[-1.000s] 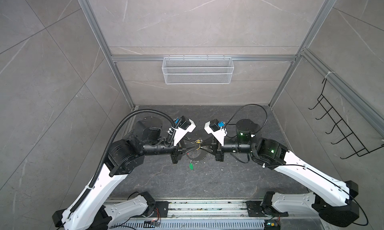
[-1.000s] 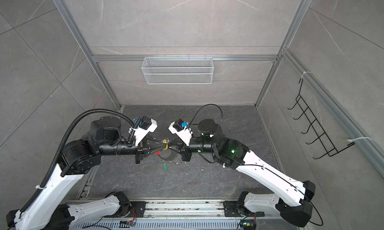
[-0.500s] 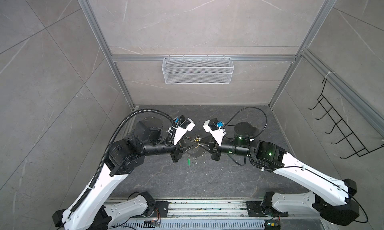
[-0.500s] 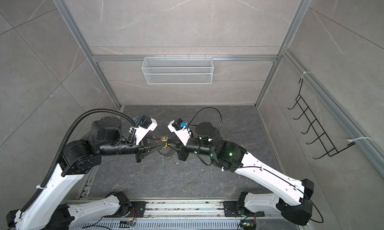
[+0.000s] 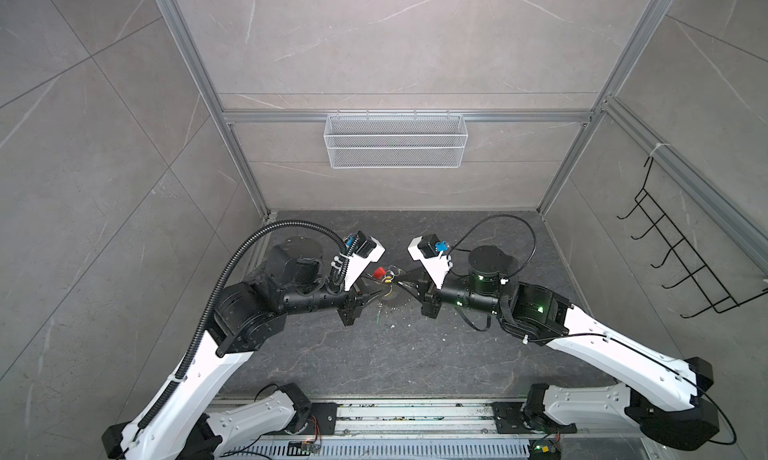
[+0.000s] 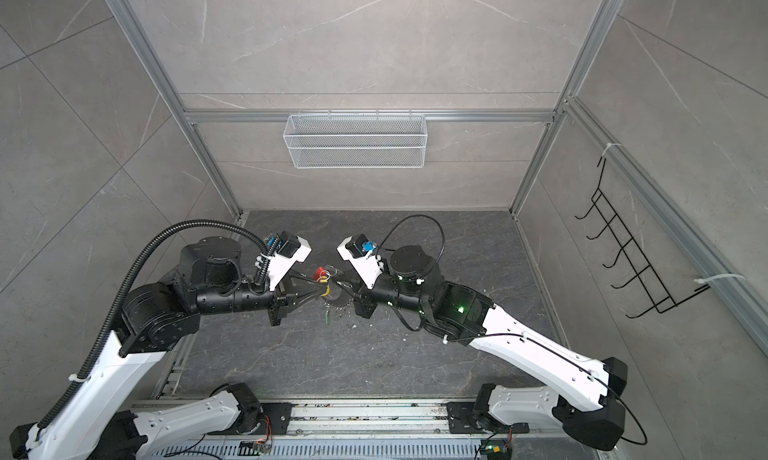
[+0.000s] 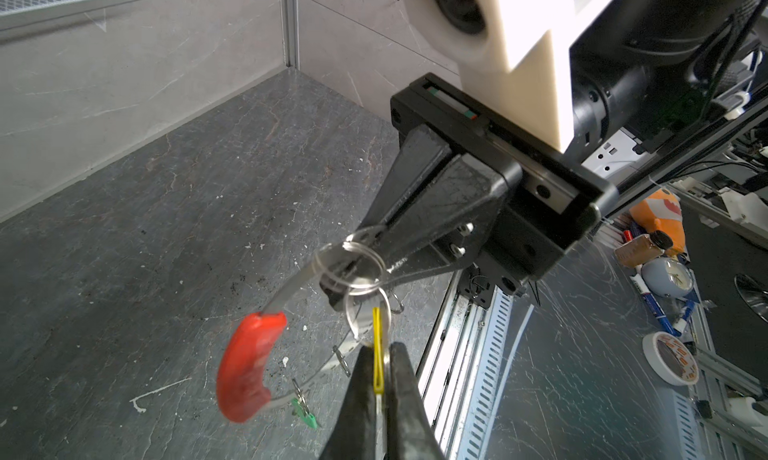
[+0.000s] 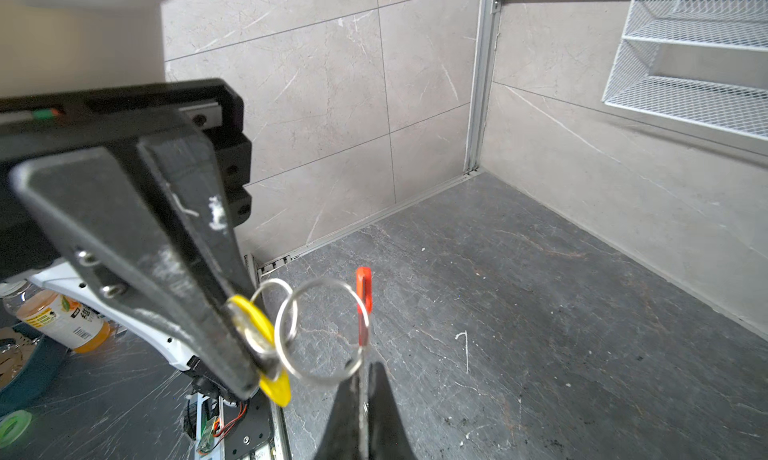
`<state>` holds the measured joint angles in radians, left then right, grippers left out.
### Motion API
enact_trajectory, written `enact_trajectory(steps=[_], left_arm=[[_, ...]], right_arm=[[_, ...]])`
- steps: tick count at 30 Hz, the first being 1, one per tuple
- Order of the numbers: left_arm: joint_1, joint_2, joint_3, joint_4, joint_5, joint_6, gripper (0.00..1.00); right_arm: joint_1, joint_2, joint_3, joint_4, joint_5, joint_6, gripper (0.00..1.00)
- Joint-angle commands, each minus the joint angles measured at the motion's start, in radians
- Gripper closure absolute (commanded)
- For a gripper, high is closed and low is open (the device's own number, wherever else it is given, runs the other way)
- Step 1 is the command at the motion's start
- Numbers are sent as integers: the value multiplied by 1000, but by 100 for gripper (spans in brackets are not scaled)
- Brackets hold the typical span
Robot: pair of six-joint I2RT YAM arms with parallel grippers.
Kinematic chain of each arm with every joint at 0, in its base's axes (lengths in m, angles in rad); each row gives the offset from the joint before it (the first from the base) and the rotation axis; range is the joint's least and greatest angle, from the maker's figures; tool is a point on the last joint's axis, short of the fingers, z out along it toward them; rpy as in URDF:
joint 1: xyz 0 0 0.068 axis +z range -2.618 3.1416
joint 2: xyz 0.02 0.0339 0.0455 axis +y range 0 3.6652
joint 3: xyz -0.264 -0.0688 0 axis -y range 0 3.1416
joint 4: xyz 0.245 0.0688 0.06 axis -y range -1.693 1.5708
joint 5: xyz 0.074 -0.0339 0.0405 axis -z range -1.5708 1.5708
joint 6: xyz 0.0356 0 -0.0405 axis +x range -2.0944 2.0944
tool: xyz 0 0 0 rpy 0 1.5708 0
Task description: Remove the keys from the keyring
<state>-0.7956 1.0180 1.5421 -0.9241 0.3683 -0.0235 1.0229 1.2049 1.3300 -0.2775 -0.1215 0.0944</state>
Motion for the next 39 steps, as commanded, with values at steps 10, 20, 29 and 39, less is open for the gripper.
enact_trajectory(steps=[10,20,29,39], left_arm=[[-4,-24,-56,23,68,-23,100],[-5,-5,-54,34,47,-26,98],[-4,-5,-51,28,37,-33,73],[-4,-43,-46,11,8,-47,63]], right_arm=[[-4,26,-1,96,42,25,100],[-4,8,-30,121,31,30,100],[-4,4,-43,143,31,34,100],[-4,-3,-52,150,40,32,100]])
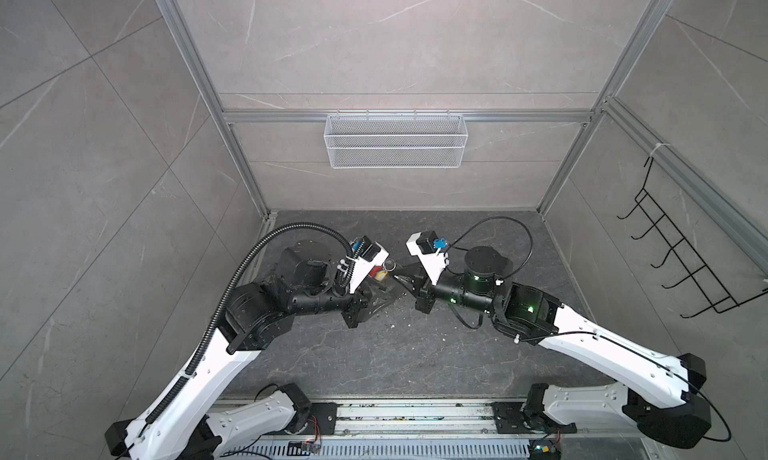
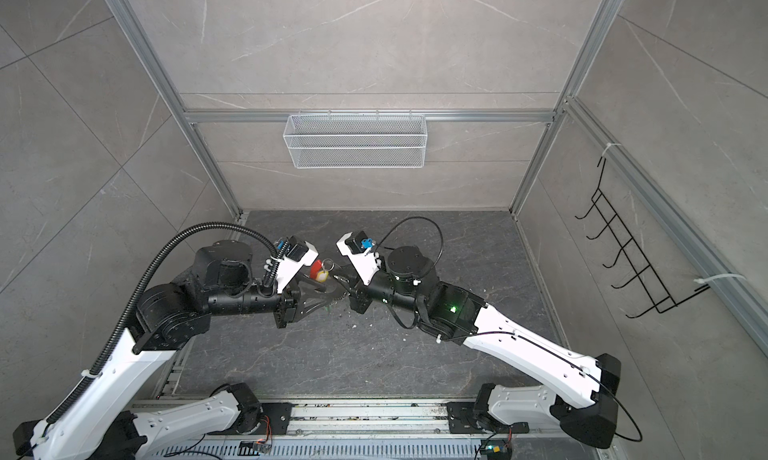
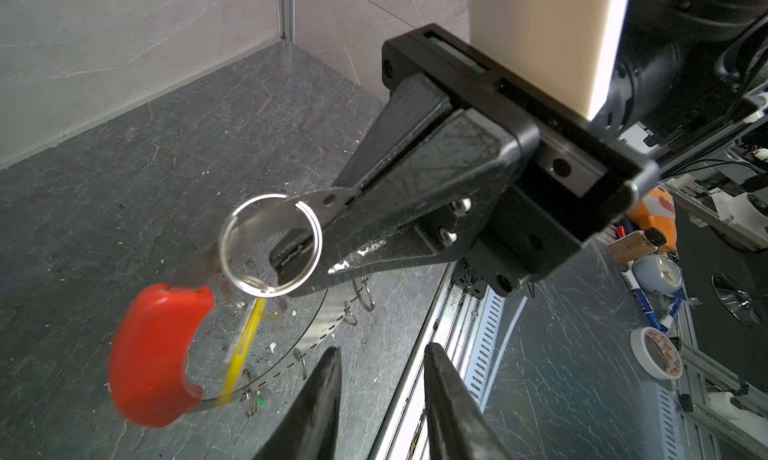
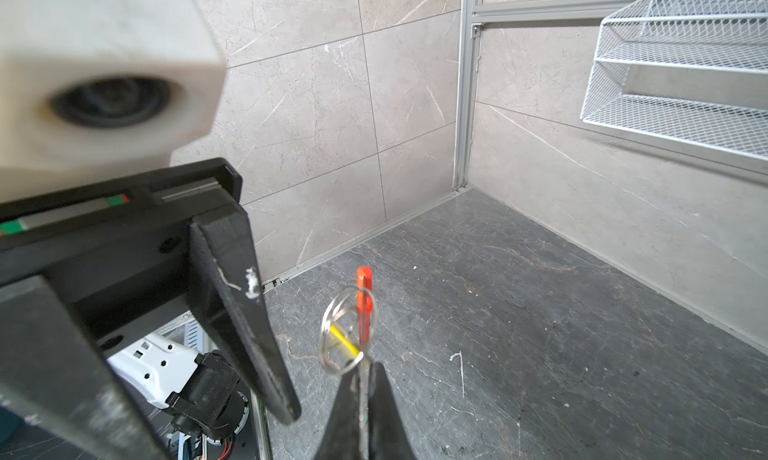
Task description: Remove the keys from the keyring
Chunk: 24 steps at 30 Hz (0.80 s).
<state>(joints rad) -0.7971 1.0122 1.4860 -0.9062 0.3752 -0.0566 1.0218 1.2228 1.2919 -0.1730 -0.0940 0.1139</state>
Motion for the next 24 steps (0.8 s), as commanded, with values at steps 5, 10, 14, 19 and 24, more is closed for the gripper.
enact_trajectory(steps=[5,10,14,19,24], left_arm=[[-2,-87,-2,18,-56,-39,63],[1,-104,-16,73,-104,-60,64],[12,-115,-58,177,-106,-95,65],[80,-107,-115,323,-17,-219,65],[181,-122,-207,474,85,-414,65]], right_arm=[[-3,-23,-21,52,4,10,100],[-3,-30,-29,58,-10,9,100],[-3,-37,-35,61,-13,11,100],[-3,-48,-45,61,-9,13,100],[-3,-54,-52,67,-8,15,100]])
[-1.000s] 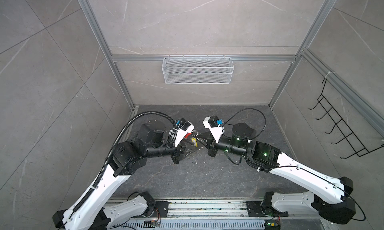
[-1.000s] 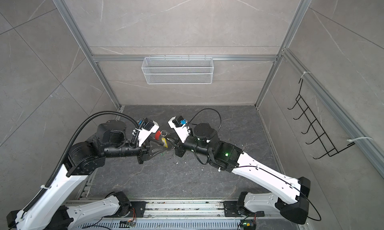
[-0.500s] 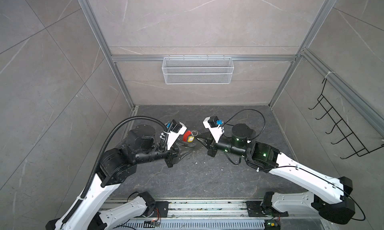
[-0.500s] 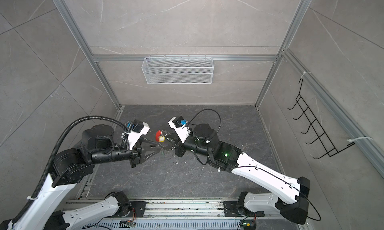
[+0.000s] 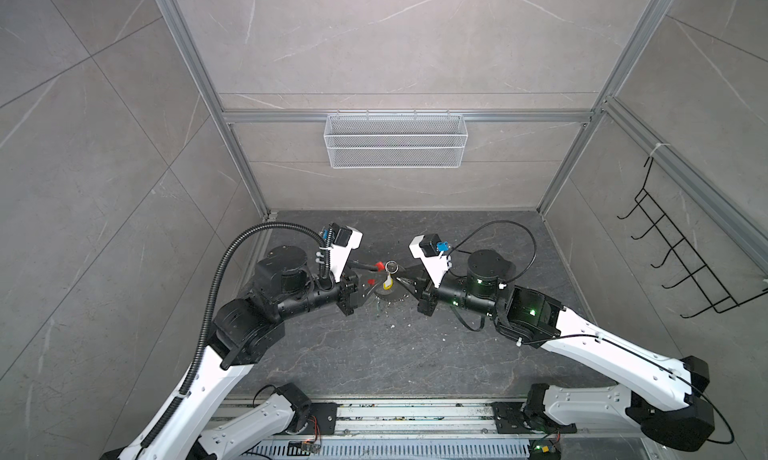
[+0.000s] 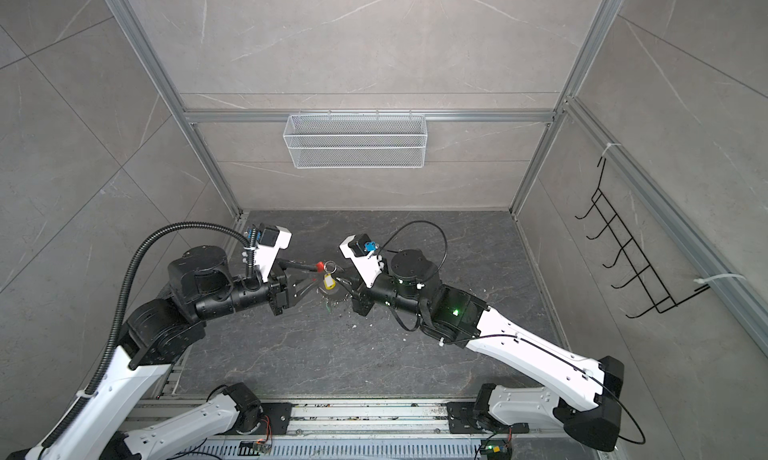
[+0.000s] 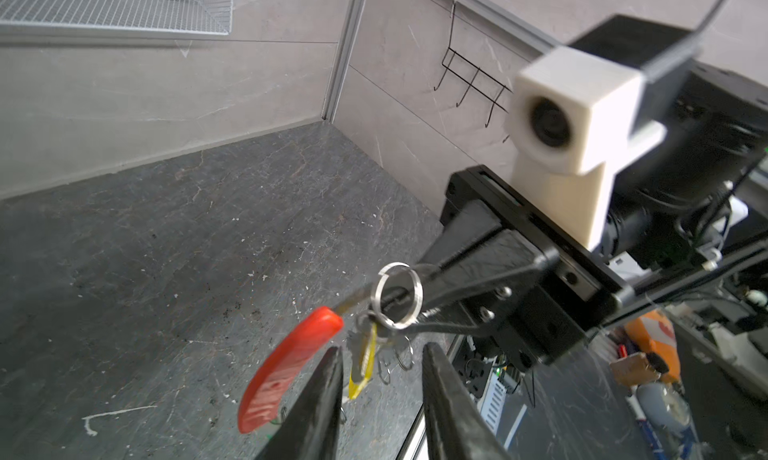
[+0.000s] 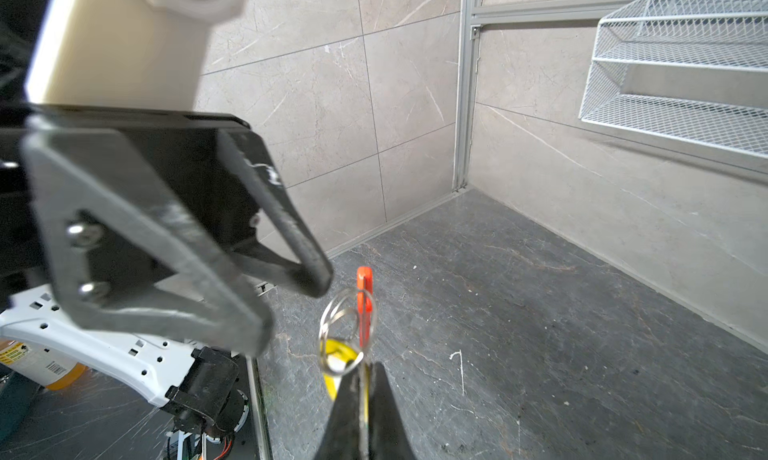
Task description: Remove the keys from the keyring
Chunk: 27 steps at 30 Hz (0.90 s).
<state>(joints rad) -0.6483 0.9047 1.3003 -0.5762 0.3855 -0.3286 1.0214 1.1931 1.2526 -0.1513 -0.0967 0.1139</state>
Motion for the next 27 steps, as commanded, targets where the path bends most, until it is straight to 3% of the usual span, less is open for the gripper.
enact_trajectory(steps=[1,20,27], left_arm=[[36,-23,-33,162,80,-164,65],[37,11,-70,251,187,-269,68],[37,13,-56,225,175,-250,82]], right_arm=[[-3,-25,-15,45,-4,16,100],[-3,-11,-12,51,2,15,100],[-3,-2,-12,57,-4,18,100]])
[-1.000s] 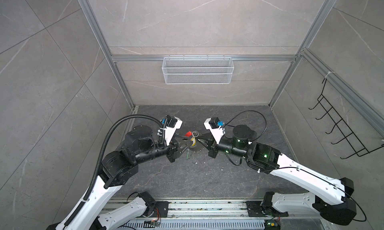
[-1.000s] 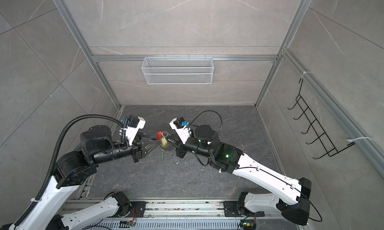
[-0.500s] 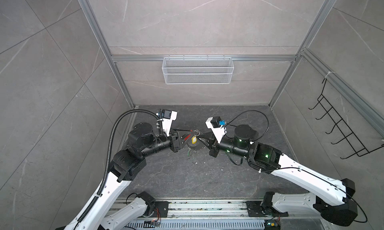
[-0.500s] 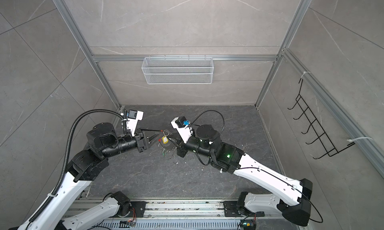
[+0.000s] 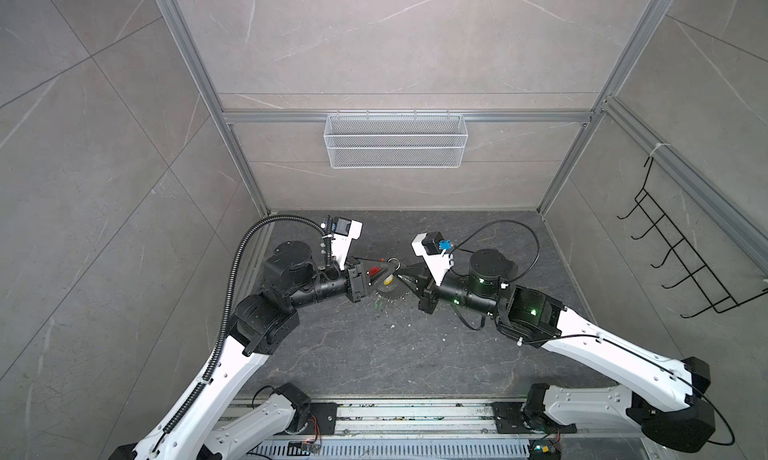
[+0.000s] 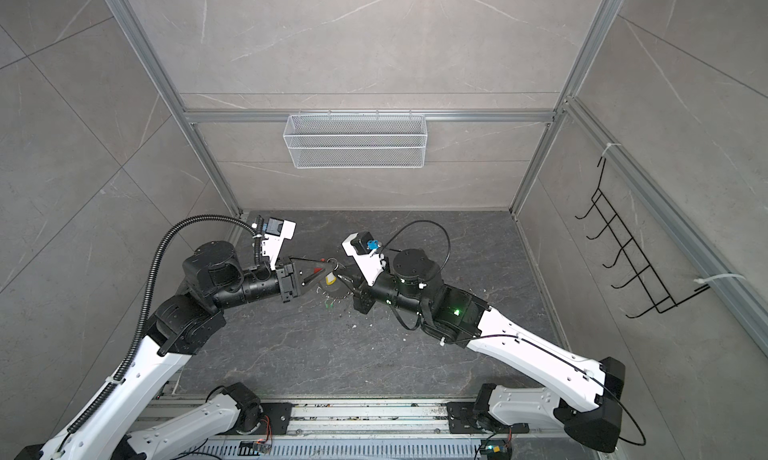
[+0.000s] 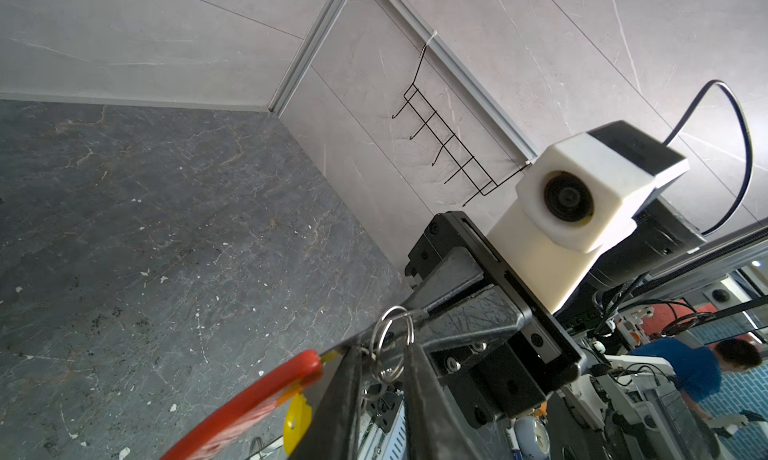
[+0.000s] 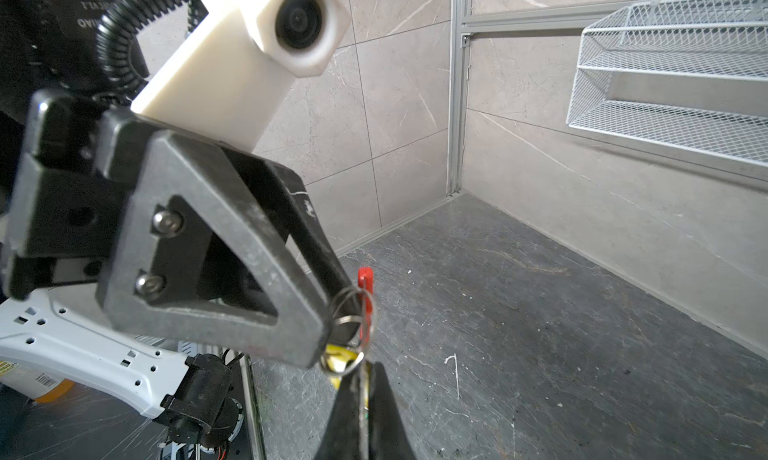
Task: Remove the keys from the keyring
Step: 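Draw the left gripper back while the right gripper holds the keyring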
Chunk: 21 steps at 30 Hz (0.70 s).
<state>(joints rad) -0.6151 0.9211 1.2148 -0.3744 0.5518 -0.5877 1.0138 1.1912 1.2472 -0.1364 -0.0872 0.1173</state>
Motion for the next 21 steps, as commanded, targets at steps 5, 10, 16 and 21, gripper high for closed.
enact_trajectory(steps=[5,10,16,21], left_arm=[[4,-2,35,12,-1,20,91],[3,1,47,-1,-6,25,100],[3,9,78,-40,-7,58,100],[3,22,119,-118,-14,126,100]], right_arm=[[5,3,-6,37,-17,16,100],[5,2,-5,31,-18,16,100],[5,-4,-2,-4,-23,17,86],[4,-10,4,-68,-59,17,55]])
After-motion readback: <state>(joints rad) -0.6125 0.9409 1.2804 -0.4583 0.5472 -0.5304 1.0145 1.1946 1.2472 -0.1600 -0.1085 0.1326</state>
